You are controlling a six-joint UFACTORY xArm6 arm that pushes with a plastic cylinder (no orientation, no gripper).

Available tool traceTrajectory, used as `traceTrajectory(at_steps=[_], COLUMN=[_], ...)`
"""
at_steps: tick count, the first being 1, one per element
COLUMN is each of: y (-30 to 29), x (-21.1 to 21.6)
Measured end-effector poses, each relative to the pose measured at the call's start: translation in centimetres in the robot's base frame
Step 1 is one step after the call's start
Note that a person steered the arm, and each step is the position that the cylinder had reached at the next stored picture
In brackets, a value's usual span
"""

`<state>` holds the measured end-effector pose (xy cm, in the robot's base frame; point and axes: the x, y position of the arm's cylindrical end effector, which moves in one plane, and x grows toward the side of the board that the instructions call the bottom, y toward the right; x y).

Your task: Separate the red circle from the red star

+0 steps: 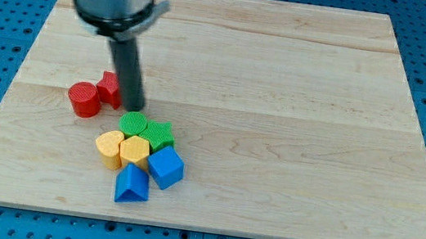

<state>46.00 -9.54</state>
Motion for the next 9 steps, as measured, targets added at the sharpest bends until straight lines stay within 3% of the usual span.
traceTrajectory(at_steps=[1, 3, 5, 7, 9], y=[2.9, -5.1, -5.0, -12.5, -13.9], x=[-2.0, -2.0, -6.5, -3.8, -2.1])
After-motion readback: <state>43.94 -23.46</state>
